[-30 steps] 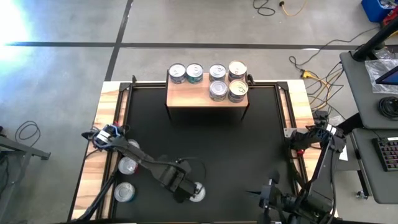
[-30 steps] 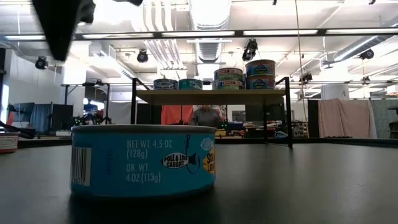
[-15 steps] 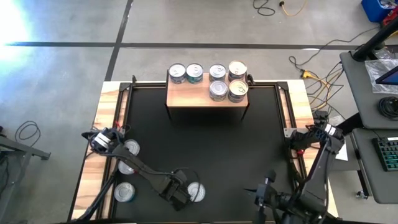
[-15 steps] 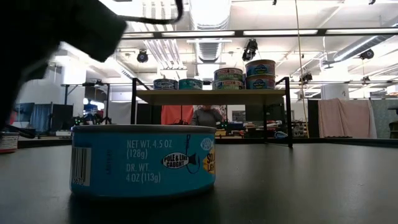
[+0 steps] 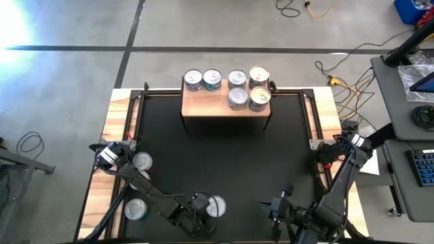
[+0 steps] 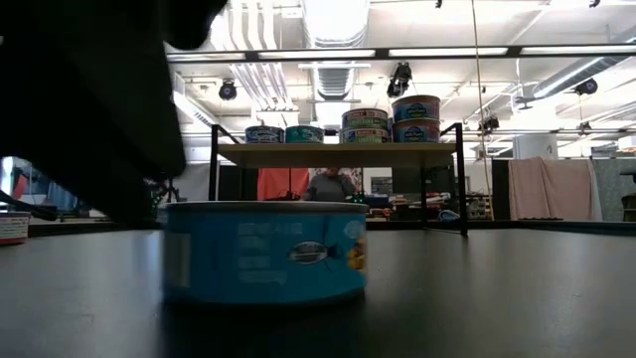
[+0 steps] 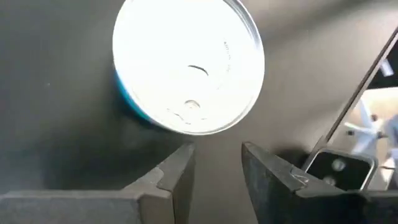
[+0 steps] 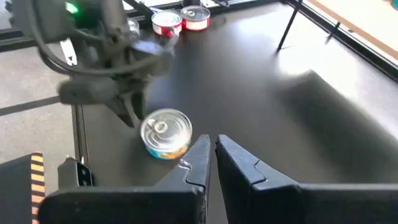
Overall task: Stack canned seafood by type on shelf
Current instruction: Put the top yellow-blue tuna can on the shelf
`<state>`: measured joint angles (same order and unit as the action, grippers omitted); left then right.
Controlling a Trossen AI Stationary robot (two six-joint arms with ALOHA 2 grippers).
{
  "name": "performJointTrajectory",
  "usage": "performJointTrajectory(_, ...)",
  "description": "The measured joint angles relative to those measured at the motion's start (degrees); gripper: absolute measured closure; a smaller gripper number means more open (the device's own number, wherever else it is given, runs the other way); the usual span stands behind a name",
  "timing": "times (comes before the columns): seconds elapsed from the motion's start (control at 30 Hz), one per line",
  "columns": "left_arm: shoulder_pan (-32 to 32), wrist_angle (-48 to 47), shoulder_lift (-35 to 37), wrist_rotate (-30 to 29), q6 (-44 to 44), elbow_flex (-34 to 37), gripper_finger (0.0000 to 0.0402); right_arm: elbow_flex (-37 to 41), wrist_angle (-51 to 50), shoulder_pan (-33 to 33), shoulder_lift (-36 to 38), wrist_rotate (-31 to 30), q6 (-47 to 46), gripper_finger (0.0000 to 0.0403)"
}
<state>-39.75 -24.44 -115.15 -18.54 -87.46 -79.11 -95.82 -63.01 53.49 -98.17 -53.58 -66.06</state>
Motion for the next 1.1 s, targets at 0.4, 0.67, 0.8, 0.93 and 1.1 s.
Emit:
performJointTrajectory(0.4,0.99,8.63,0.0,6.79,-2.09,5.12,0.029,-1.93,2.49,-0.28,0.0,0.0,5.45,0.0385)
performJointTrajectory(0.67,5.72,-0.62,0.26,1.73,-1.59,5.59,0.029,-1.74,2.48,-0.28,-0.15,0.0,6.12,0.0385)
performJointTrajectory(0.8,7.97,-8.8,1.14,-3.44,-1.59,3.65,0.029,-1.5,2.5,-0.3,-0.15,-0.02,6.18,0.0385)
performJointTrajectory(0.93,7.96,-14.37,3.37,-10.42,1.09,-0.47,0.029,0.08,2.05,-0.96,-0.15,1.59,5.37,0.0385)
performJointTrajectory(1.1,6.2,-19.53,3.61,-10.96,14.04,-6.98,0.029,2.99,1.42,-2.43,-0.16,6.94,4.55,0.0379)
